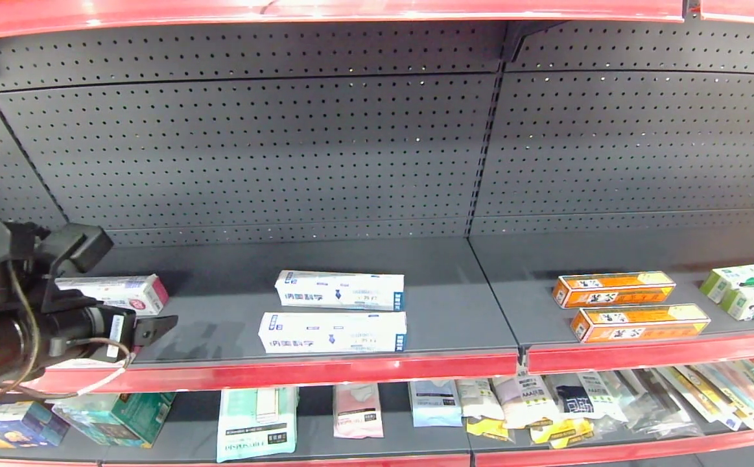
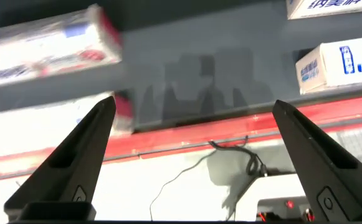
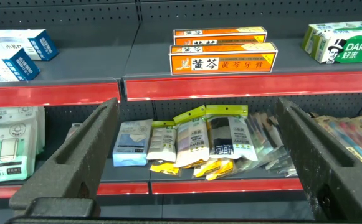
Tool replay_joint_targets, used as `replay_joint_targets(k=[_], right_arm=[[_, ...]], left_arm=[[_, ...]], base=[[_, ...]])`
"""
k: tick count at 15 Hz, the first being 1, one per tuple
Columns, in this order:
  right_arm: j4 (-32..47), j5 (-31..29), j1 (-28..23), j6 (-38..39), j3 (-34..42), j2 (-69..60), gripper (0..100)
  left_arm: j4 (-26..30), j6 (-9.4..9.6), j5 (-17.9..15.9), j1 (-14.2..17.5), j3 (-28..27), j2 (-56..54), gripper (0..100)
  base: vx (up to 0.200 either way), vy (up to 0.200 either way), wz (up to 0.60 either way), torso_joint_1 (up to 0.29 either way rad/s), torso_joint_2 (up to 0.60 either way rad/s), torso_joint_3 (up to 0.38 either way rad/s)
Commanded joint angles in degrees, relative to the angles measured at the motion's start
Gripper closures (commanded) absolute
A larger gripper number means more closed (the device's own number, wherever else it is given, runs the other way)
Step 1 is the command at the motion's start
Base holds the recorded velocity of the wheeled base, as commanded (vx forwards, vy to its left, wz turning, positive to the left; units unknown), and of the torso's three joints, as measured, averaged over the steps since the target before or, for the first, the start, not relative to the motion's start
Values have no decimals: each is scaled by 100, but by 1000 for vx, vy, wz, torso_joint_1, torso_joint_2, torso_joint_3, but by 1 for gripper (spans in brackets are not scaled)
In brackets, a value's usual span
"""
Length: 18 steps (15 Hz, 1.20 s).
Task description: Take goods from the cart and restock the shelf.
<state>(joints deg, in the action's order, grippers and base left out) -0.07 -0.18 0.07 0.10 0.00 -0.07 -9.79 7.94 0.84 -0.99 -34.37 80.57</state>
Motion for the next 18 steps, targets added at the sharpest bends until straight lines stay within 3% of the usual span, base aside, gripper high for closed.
replay_joint_targets(k=[1, 3, 4, 6, 8, 13, 16, 18], right_arm=[[-1, 1, 1, -1, 0, 7, 0], [-1, 1, 1, -1, 0, 7, 0], [-1, 1, 1, -1, 0, 7, 0], [-1, 1, 1, -1, 0, 7, 0], [-1, 1, 1, -1, 0, 7, 0], [-1, 1, 1, -1, 0, 7, 0], [-1, 1, 1, -1, 0, 7, 0], [-1, 1, 1, -1, 0, 7, 0]], left_arm=[[135, -38, -14, 151, 554, -1544, 0], [126, 24, -49, 143, 1195, -2739, 0], [153, 33, -242, 143, 1459, -3319, 0], [794, -3, -778, 275, 1635, -4647, 0], [1225, -82, -831, 275, 1811, -5666, 0], [1427, -90, -770, 239, 2936, -7899, 0], [1454, -99, -620, 134, 3059, -8057, 0], [1418, -381, -181, 134, 3085, -8057, 0]], base=[[0, 0, 0, 0, 0, 0], [0, 0, 0, 0, 0, 0], [0, 0, 0, 0, 0, 0], [0, 0, 0, 0, 0, 0], [0, 0, 0, 0, 0, 0], [0, 0, 0, 0, 0, 0], [0, 0, 0, 0, 0, 0], [0, 0, 0, 0, 0, 0]])
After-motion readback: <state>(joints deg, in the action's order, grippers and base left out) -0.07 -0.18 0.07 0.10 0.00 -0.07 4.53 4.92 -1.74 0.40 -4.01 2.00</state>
